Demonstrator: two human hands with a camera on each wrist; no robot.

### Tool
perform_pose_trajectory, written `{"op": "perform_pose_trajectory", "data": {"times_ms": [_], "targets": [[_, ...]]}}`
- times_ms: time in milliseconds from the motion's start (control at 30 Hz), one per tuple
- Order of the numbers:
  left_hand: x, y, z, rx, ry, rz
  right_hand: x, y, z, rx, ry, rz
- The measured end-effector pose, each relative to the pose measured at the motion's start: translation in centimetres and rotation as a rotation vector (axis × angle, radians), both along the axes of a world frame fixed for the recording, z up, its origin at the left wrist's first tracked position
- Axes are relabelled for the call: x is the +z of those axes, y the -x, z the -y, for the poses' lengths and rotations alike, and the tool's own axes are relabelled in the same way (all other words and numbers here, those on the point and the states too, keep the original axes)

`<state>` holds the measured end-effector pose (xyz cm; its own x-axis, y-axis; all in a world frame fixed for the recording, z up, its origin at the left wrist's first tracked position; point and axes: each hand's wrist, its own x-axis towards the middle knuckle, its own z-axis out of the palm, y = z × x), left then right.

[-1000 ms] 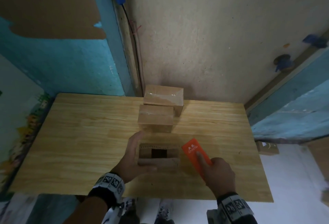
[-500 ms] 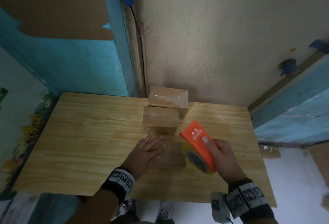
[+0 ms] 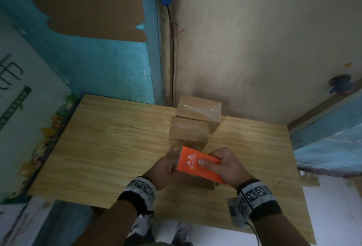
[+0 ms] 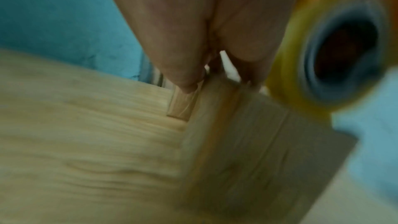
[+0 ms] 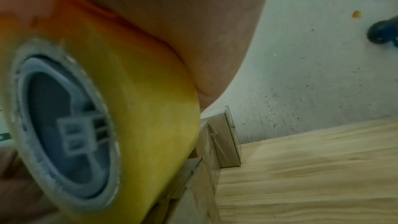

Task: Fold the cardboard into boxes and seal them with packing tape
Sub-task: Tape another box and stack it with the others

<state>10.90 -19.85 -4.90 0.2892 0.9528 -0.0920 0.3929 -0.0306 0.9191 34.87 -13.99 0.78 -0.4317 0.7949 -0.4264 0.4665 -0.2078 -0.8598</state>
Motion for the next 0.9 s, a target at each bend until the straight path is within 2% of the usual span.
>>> {"op": "perform_pose_trajectory", "data": {"times_ms": [67,133,167,200,267,333,600,900], "targets": [[0.6,0.3,-0.5,0.268,0.067,0.188,0.0,-0.3,-0.2,0.028,0.019,0.007],[2.6,1.1,-1.0,0.473,0.295,0.478,0.1,-0.4,-0.1,0.045,0.04,0.01],[3.5,1.5,-1.1,0.486,0.427,0.593,0.2,-0.4,-0.1,0.052,0.043,0.007],[4.2,2.0,-1.1,0.418,0.522,0.636,0.3,-0.4,-0.1,0.062,0.038,0.002],[5.3,2.5,-0.6,0.277,0.571,0.621,0.5,-0.2,-0.2,0.098,0.012,0.0],[5.6,2.6,-0.1,0.21,0.595,0.621,0.6,-0.3,-0.4,0.134,-0.015,-0.009],[6.2,3.1,0.3,0.277,0.627,0.685,0.5,-0.5,-0.6,0.159,-0.014,-0.008],[6.6,2.3,-0.2,0.335,0.649,0.644,0.6,-0.5,-0.5,0.152,-0.015,-0.021]]}}
